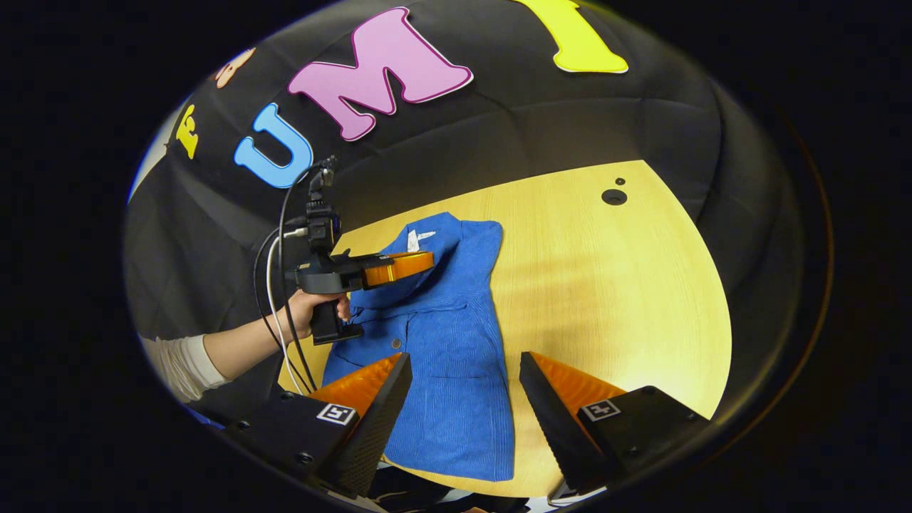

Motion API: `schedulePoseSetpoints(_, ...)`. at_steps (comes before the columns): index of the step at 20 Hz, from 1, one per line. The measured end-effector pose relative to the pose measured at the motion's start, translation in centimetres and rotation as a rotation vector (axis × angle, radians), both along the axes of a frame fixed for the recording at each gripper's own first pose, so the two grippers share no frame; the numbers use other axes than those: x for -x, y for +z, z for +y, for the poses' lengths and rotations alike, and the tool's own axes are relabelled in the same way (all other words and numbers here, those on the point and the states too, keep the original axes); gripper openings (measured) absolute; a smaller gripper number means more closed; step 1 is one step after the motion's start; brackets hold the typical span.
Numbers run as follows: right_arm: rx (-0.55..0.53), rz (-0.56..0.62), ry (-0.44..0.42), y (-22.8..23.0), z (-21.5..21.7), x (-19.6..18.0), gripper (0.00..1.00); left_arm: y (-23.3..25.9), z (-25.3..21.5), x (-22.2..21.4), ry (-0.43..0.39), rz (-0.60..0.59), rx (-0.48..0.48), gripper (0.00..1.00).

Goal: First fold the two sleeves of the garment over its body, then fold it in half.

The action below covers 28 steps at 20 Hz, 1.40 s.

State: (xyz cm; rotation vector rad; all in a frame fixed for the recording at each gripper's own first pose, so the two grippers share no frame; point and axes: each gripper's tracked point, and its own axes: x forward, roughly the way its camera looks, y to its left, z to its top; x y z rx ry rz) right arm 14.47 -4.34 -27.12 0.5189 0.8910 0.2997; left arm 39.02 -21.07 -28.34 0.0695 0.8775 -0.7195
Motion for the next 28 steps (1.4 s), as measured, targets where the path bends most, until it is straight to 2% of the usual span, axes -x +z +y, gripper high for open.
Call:
schedulePoseSetpoints(1,-0.005,0.002,0.001,0.0,0.0,0.0,0.98,0.6,-0.9,0.7,-0.006,0.014,0.033,0.12)
schedulePoseSetpoints(3,-0.018,0.003,-0.002,-0.2,-0.1,-0.2,0.98,1.4,-1.4,1.7,-0.006,0.027,0.070,0.60)
schedulePoseSetpoints(4,-0.025,0.006,-0.002,-0.3,0.0,-0.3,0.98,1.8,-1.0,2.1,0.004,0.025,0.059,0.84)
schedulePoseSetpoints(6,-0.030,0.015,0.008,-0.8,0.6,-0.4,0.98,2.7,1.2,3.0,0.047,0.008,0.009,0.83)
schedulePoseSetpoints(8,-0.018,0.030,0.028,-1.3,1.4,0.0,0.98,4.5,3.8,5.0,0.099,0.008,0.004,0.83)
schedulePoseSetpoints(10,0.005,0.054,0.053,-1.8,2.1,0.7,0.98,5.8,7.8,8.4,0.167,0.028,-0.016,0.83)
schedulePoseSetpoints(12,0.026,0.070,0.072,-2.1,2.8,1.7,0.98,6.0,12.7,12.8,0.268,0.067,-0.061,0.84)
schedulePoseSetpoints(15,0.094,0.117,0.102,-3.9,3.6,4.9,0.98,4.2,18.6,21.0,0.393,0.171,-0.117,0.84)
schedulePoseSetpoints(19,0.173,0.213,0.183,-7.1,4.8,10.8,0.99,-0.7,26.0,29.2,0.509,0.274,-0.285,0.84)
schedulePoseSetpoints(23,0.204,0.281,0.196,-9.1,5.0,13.9,0.99,-5.0,29.0,35.0,0.597,0.470,-0.329,0.84)
schedulePoseSetpoints(28,0.245,0.344,0.197,-11.1,4.6,15.7,0.99,-7.6,29.9,38.0,0.593,0.567,-0.401,0.84)
